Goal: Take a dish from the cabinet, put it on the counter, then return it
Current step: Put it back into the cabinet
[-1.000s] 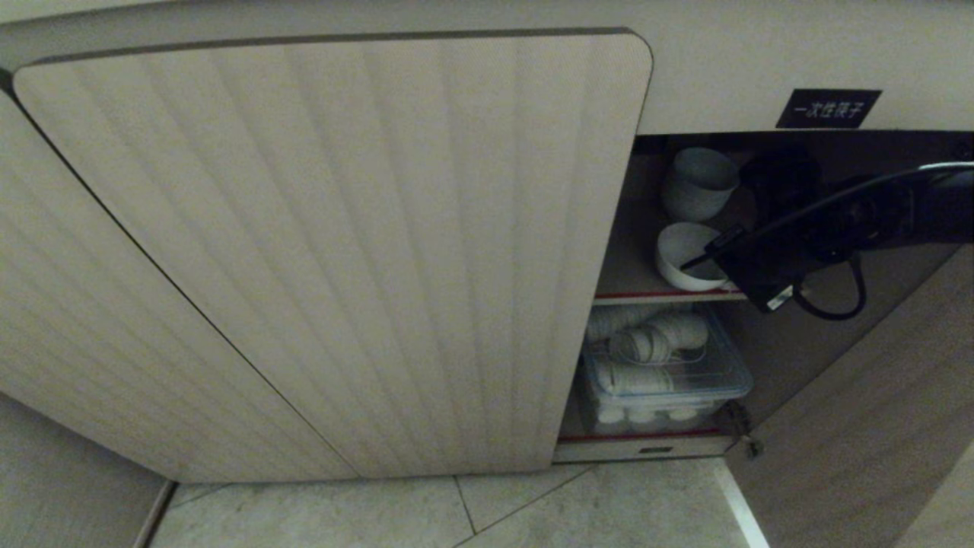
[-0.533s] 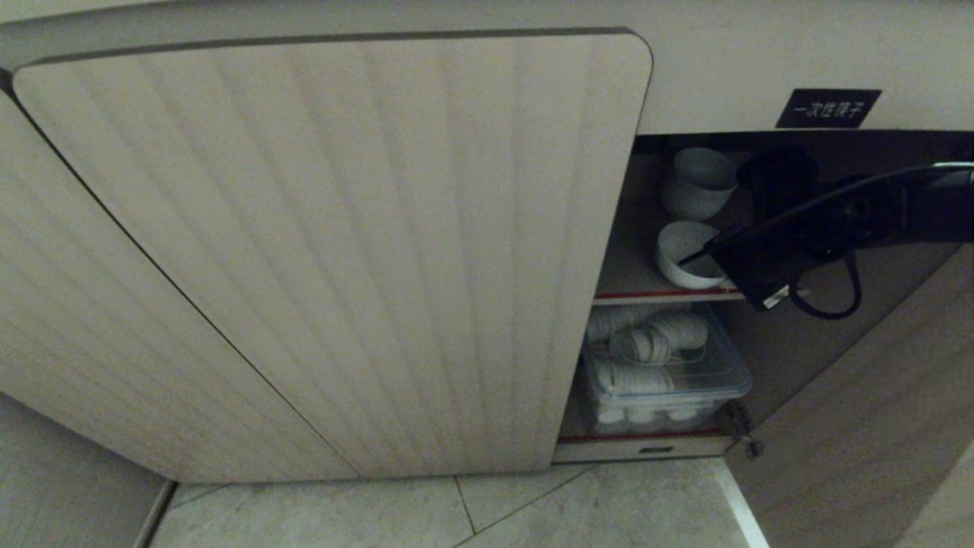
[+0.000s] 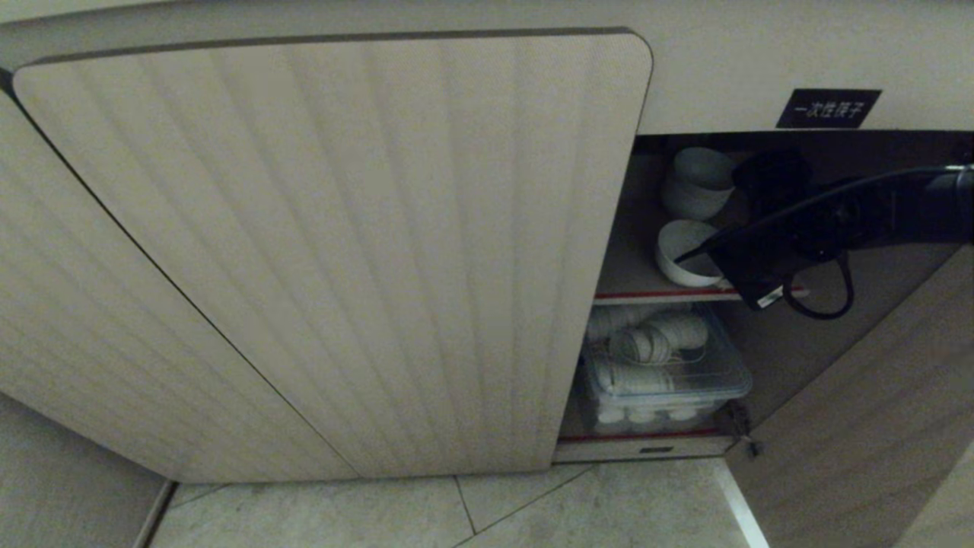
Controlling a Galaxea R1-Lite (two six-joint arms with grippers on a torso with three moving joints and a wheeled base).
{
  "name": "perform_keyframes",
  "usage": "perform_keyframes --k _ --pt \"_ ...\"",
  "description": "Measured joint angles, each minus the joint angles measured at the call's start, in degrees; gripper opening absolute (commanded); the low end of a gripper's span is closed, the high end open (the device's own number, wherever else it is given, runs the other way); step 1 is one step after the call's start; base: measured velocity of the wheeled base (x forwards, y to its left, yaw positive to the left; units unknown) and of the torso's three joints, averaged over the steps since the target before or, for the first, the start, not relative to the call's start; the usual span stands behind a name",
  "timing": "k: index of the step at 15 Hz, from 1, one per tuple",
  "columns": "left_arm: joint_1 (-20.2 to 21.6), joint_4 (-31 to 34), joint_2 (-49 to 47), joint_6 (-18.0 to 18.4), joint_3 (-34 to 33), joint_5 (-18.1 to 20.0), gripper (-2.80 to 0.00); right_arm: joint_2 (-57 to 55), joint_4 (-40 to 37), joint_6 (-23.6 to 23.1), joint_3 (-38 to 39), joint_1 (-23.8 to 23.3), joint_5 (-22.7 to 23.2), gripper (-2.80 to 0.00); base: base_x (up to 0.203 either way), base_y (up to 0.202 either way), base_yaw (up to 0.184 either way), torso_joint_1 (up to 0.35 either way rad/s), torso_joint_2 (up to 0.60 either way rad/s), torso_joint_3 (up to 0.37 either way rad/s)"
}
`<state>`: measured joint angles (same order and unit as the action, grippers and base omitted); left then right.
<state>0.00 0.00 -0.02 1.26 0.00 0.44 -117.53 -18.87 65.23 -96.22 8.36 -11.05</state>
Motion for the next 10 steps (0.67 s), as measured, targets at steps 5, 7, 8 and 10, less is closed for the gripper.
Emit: perform_keyframes --k 5,7,8,10 --pt "0.0 0.0 0.0 0.0 0.0 0.0 -2.80 -0.8 3.0 1.2 -0.5 -0.1 0.0 -2.80 0.000 0.000 0.000 0.000 0.00 0.000" --pt "0.0 0.0 0.0 0.0 0.0 0.0 -2.80 -1.0 3.2 1.2 -1.0 -0.2 0.0 -2.80 0.000 0.000 0.000 0.000 0.00 0.000" --pt "0.0 0.0 0.0 0.0 0.0 0.0 -2.80 -1.2 3.2 1.2 -1.2 -0.2 0.0 -2.80 0.000 0.000 0.000 0.000 0.00 0.000" --pt "0.0 0.0 0.0 0.0 0.0 0.0 -2.80 -1.5 3.0 1.2 -1.2 -0.2 0.0 -2.80 0.000 0.000 0.000 0.000 0.00 0.000"
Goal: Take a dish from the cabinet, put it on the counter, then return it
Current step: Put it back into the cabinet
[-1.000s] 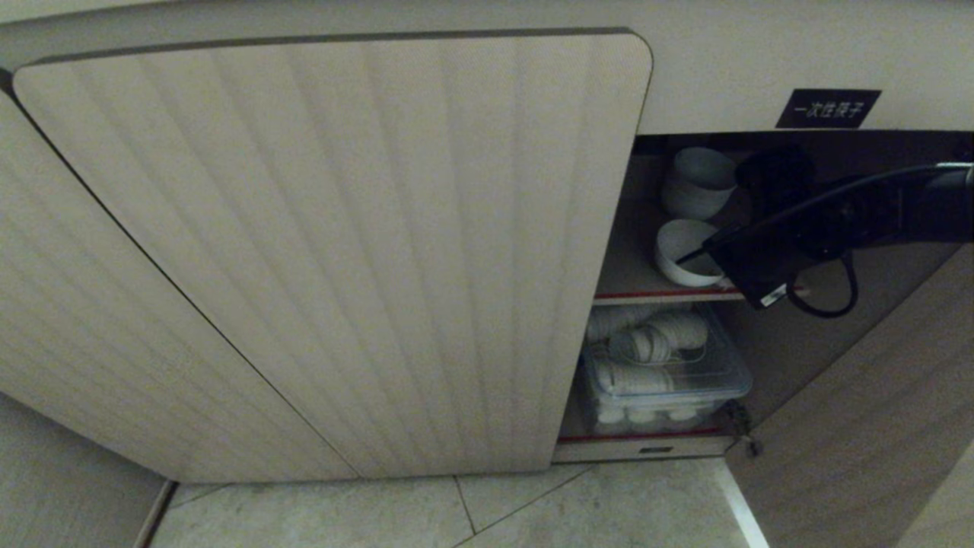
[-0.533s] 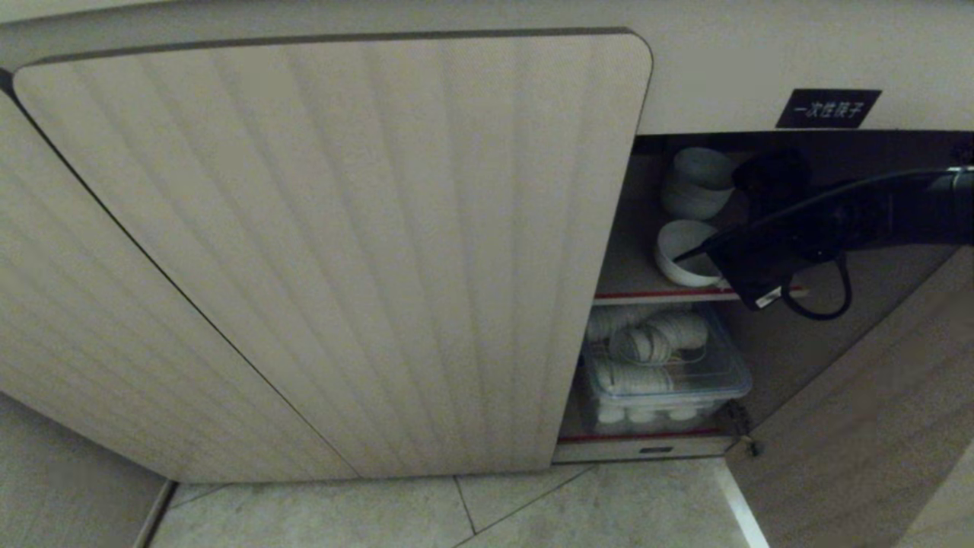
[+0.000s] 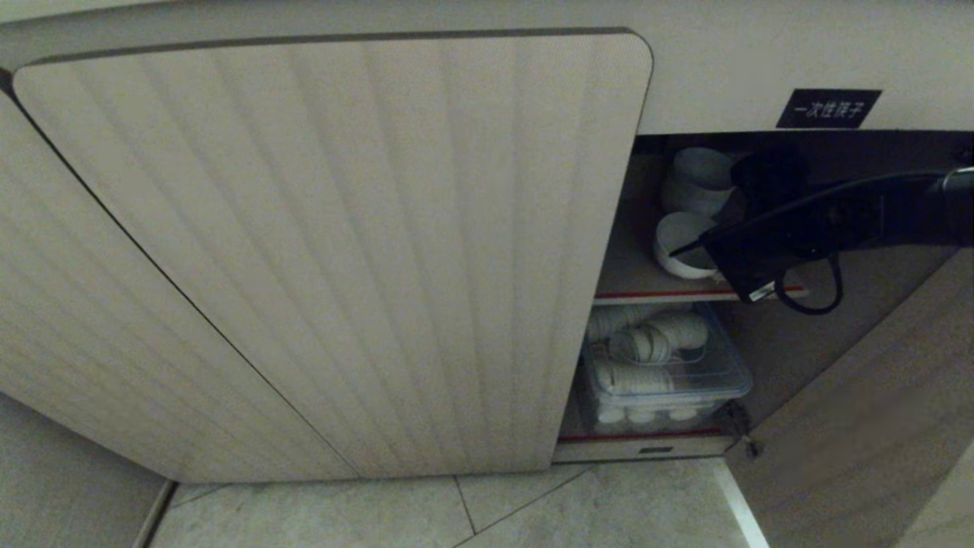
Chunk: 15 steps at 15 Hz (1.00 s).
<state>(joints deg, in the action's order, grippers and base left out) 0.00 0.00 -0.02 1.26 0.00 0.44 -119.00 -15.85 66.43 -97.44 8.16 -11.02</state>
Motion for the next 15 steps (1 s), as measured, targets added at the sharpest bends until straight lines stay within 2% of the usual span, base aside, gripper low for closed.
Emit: perform_keyframes --k 15 --pt "0.0 0.0 0.0 0.0 0.0 0.0 -2.80 -1.6 0.3 -0.5 -1.0 0.1 0.0 -2.80 0.000 0.000 0.000 0.000 0.00 0.000"
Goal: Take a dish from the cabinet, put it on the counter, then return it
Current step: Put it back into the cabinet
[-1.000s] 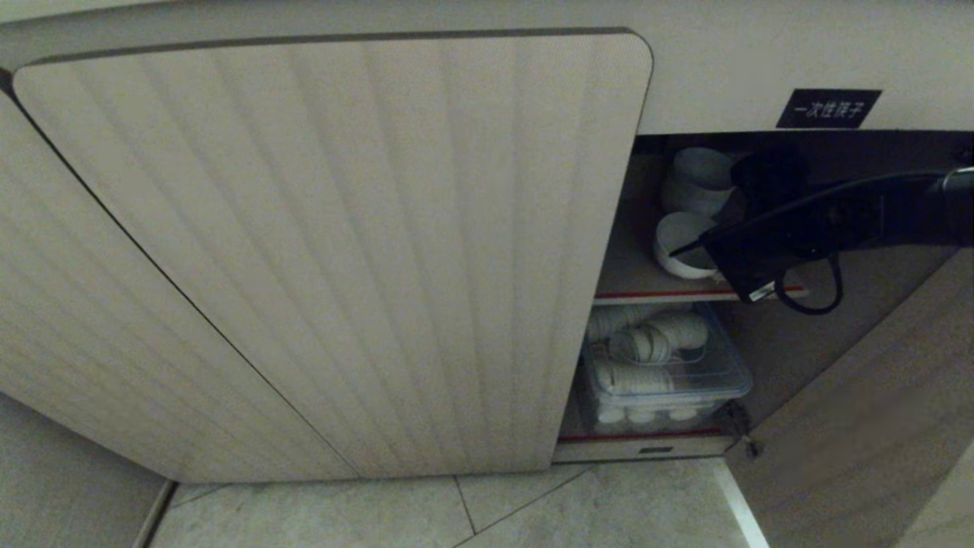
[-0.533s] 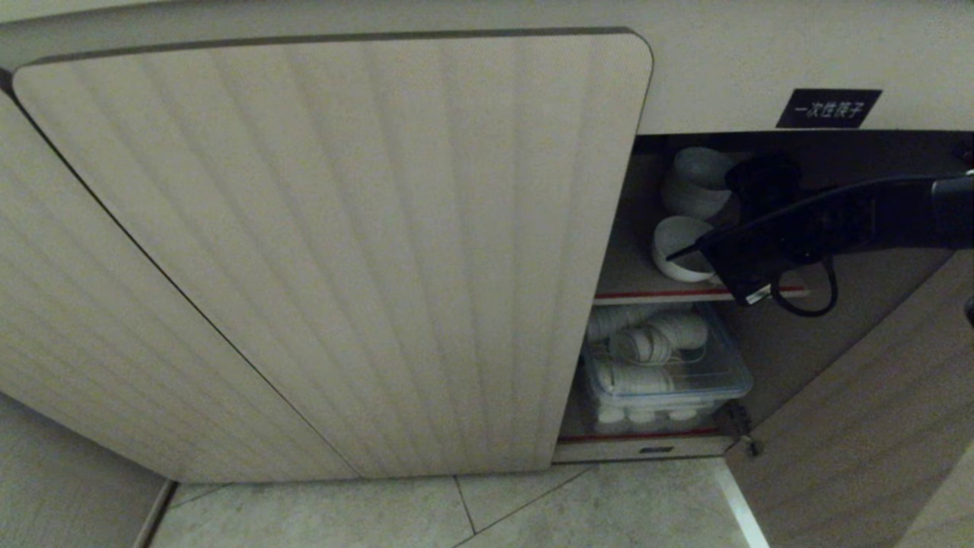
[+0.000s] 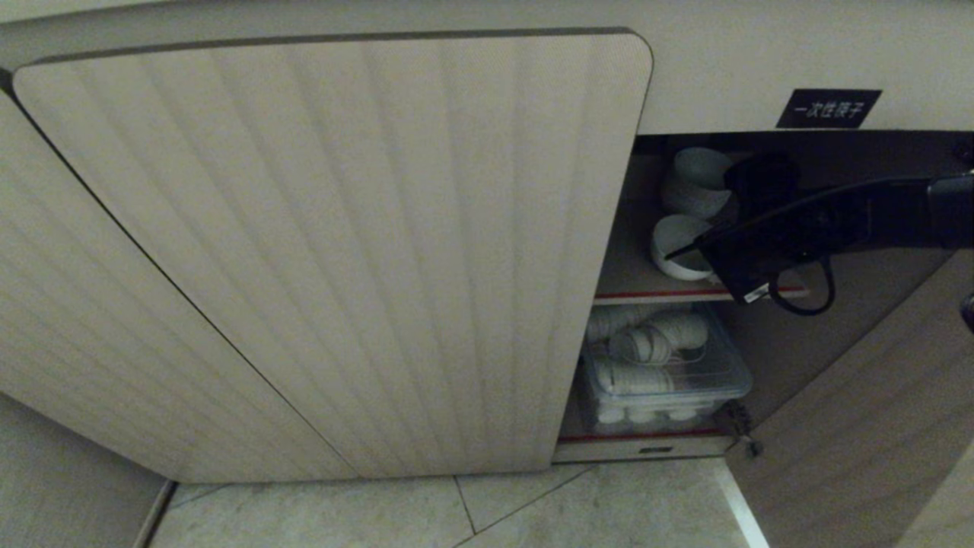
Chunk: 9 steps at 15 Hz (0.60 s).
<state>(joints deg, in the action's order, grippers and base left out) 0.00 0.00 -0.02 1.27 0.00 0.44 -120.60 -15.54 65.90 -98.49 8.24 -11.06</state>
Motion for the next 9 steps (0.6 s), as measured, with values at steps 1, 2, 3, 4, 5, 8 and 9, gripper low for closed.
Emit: perform_keyframes --k 1,2,3,4,5,8,9 --pt "0.0 0.0 0.0 0.0 0.0 0.0 -2.80 -0.1 0.0 0.0 -0.1 0.0 0.0 -2.80 0.000 0.000 0.000 0.000 0.00 0.000" --pt "0.0 0.0 0.0 0.0 0.0 0.0 -2.80 -0.2 0.0 0.0 -0.2 0.0 0.0 -2.80 0.000 0.000 0.000 0.000 0.00 0.000" --pt "0.0 0.0 0.0 0.0 0.0 0.0 -2.80 -0.3 -0.1 0.0 -0.3 0.0 0.1 -2.80 0.000 0.000 0.000 0.000 0.00 0.000" --pt "0.0 0.0 0.0 0.0 0.0 0.0 -2.80 -0.3 -0.3 -0.2 -0.3 0.0 0.1 -2.80 0.000 0.000 0.000 0.000 0.00 0.000" --pt "0.0 0.0 0.0 0.0 0.0 0.0 -2.80 -0.4 -0.3 -0.8 -0.3 0.0 0.1 -2.80 0.000 0.000 0.000 0.000 0.00 0.000" --pt "0.0 0.0 0.0 0.0 0.0 0.0 -2.80 -0.6 -0.1 -1.5 -0.9 0.0 0.4 -2.80 0.000 0.000 0.000 0.000 0.00 0.000" --pt "0.0 0.0 0.0 0.0 0.0 0.0 -2.80 -0.7 -0.1 -1.5 -1.0 0.0 0.4 -2.80 0.000 0.000 0.000 0.000 0.00 0.000"
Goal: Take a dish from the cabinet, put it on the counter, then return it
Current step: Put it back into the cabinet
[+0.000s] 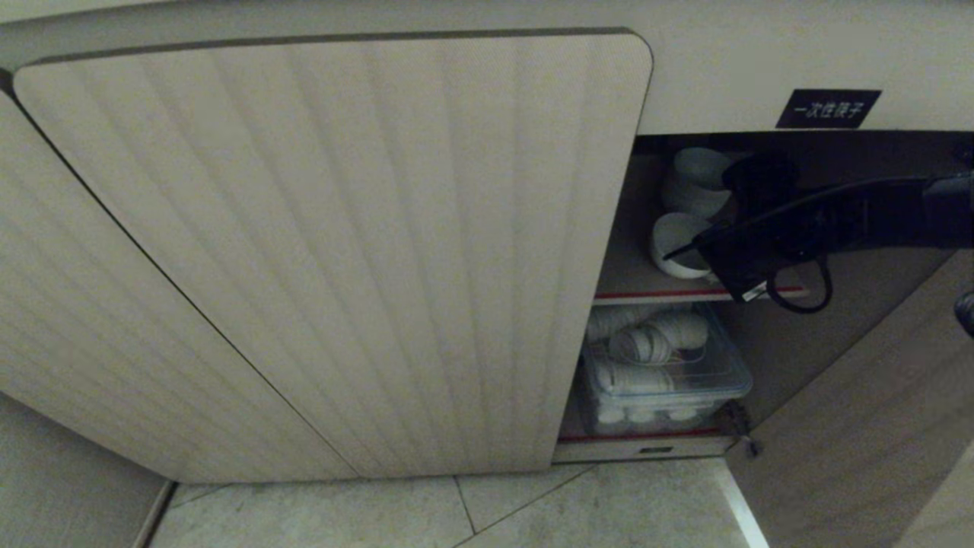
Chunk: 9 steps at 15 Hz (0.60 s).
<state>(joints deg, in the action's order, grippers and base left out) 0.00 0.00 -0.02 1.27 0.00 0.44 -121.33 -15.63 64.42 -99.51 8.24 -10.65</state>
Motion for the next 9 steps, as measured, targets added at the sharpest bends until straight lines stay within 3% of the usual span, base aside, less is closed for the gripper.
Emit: perform_keyframes --k 9 --pt "0.0 0.0 0.0 0.0 0.0 0.0 -2.80 -0.2 -0.1 0.0 -0.2 0.0 0.4 -2.80 0.000 0.000 0.000 0.000 0.00 0.000"
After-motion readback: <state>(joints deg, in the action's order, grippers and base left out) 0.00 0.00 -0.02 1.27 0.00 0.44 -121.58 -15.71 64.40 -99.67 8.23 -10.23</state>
